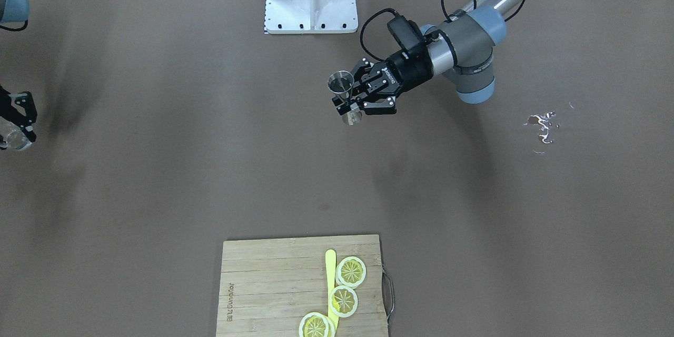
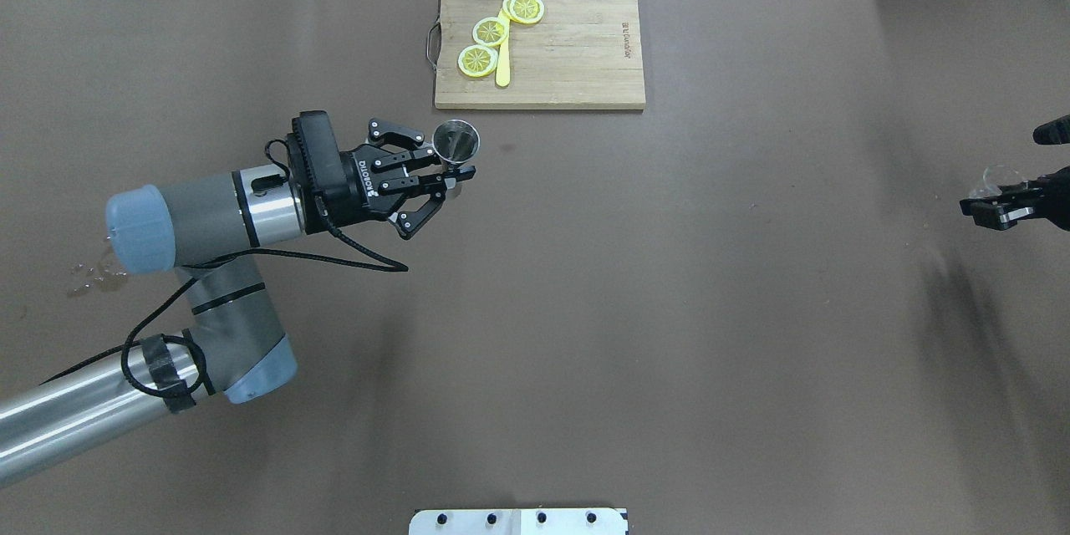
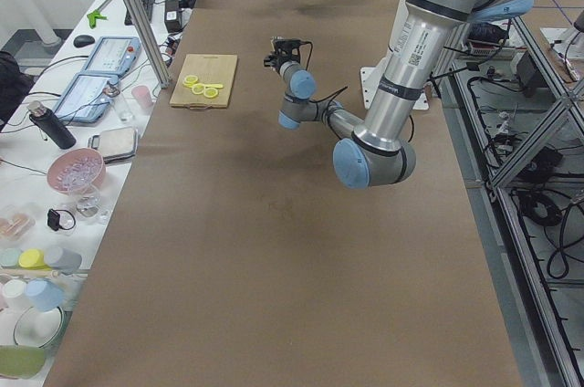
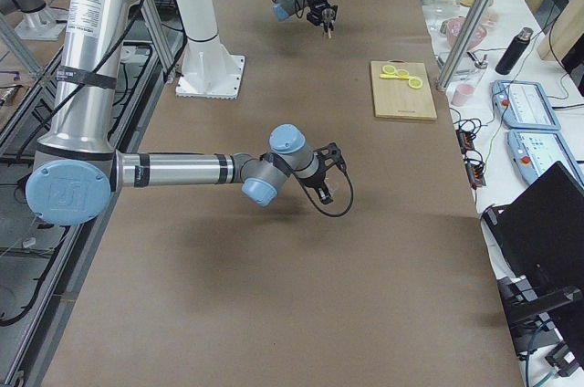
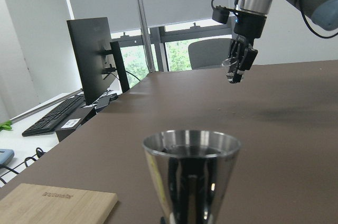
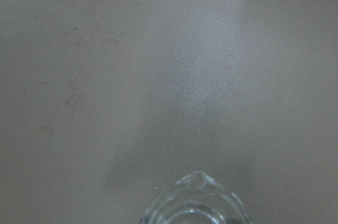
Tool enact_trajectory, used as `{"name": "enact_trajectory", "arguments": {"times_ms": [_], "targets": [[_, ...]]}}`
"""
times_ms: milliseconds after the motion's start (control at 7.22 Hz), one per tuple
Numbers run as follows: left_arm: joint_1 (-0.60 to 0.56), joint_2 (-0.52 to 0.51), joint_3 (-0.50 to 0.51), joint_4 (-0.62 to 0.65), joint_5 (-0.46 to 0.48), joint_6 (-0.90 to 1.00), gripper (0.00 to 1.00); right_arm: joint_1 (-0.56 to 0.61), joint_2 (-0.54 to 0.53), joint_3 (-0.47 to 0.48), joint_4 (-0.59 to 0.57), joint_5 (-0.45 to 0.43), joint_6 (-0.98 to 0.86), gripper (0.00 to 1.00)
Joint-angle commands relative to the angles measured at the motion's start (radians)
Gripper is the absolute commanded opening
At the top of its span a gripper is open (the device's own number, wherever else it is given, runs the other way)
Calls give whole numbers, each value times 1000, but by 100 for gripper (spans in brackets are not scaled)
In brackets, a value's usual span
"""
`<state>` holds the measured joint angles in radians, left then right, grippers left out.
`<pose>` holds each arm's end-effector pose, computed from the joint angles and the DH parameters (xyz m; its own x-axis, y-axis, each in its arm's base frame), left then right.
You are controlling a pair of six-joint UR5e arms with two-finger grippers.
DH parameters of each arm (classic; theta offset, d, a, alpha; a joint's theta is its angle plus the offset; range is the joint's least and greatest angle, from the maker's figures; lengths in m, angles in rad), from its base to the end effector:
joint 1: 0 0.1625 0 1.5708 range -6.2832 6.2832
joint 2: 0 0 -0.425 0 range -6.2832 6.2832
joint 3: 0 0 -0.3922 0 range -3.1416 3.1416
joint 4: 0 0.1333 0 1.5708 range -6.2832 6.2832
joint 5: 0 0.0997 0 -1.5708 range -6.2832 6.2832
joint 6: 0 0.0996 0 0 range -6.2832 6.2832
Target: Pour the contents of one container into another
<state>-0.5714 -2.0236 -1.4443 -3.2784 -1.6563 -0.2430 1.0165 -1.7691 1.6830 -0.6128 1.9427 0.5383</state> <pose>0.4386 -0.4304 0.2854 0.3702 0.9117 -0.1782 0.4789 -0.0229 0.8776 -0.1502 -0.4271 0.5963 0.7280 -0.3437 0.5932 -0.0403 0.8423 0.5374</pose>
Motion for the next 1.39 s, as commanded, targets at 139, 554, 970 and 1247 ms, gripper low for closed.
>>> {"name": "enact_trajectory", "arguments": {"times_ms": [139,554,970,1247], "targets": [[4,123,-70,12,214,-102,0,-13,35,-43,56,-84,-4,0],[53,157,-115,116,543,-140,0,-39,39,-46,61,-91,8,0],[128,224,-211,285,812,-234,0,-75,94,-182,240,-96,66,0],[139,227,-209,402,920,-339,0,-95,92,-186,243,-97,65,0]]}}
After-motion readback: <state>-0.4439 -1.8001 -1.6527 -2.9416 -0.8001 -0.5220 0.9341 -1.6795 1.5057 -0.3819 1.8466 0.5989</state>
